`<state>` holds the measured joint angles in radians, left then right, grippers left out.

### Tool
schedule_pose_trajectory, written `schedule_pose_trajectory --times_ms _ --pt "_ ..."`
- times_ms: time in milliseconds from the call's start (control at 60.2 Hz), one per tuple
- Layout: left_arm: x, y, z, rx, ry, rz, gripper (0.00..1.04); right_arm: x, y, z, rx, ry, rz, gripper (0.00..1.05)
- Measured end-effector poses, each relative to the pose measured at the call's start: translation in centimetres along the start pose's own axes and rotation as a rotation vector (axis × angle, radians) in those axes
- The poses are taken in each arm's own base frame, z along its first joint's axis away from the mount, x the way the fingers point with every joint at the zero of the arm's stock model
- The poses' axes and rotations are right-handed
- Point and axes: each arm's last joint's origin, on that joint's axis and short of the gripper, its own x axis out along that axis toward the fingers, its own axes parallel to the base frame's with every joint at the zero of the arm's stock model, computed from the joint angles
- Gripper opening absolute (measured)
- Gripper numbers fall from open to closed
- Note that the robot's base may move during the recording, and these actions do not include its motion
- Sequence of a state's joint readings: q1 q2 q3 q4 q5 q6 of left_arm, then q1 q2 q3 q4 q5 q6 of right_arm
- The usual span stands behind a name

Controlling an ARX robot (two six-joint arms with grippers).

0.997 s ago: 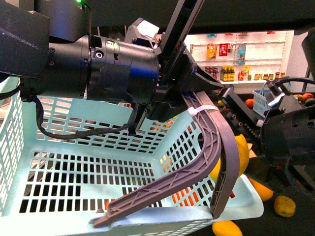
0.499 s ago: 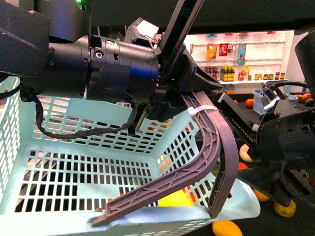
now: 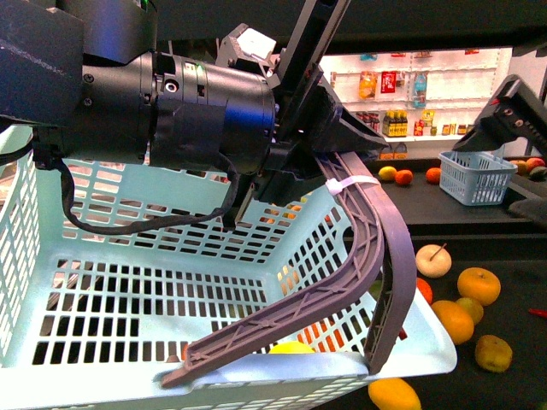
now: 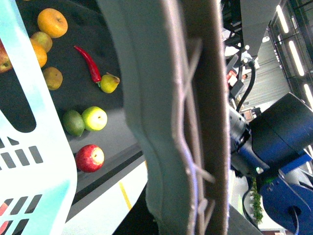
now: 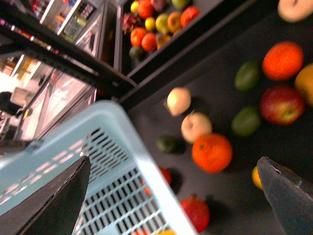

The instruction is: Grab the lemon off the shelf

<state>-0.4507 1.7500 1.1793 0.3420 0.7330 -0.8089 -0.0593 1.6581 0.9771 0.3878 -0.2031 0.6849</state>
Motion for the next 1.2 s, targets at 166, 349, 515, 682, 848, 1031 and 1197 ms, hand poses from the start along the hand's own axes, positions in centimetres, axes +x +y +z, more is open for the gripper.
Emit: schedule_pose_trajectory --times_ms 166,349,515,682,848,1031,1197 --pt "0.0 0.0 0.0 0.000 0.001 0.000 0.08 3.3 -6.3 0.5 -0.163 0.001 -0.020 1.02" --pt "0.0 0.0 0.0 0.000 -0.001 0.001 0.08 6.7 -14.5 -2.8 -0.407 0.169 0.037 1.02" --pt "0.0 0.0 0.0 0.001 0.000 -0.001 0.08 7.7 -16.4 -6.1 -0.621 0.248 0.163 1.02" --pt "0.0 0.0 0.0 0.001 0.000 0.000 0.08 8.7 -16.8 -10.3 -0.806 0.311 0.287 1.02" --pt "0.0 0.0 0.0 0.001 -0.001 0.001 0.08 10.2 -17.0 -14.3 -0.996 0.383 0.384 1.02" --pt "0.0 0.0 0.0 0.001 0.000 0.000 0.08 12.4 -17.7 -16.8 -1.147 0.406 0.405 1.02" --pt "0.0 0.0 0.0 0.001 0.000 0.000 0.08 14.0 -18.1 -18.3 -1.205 0.404 0.407 1.02"
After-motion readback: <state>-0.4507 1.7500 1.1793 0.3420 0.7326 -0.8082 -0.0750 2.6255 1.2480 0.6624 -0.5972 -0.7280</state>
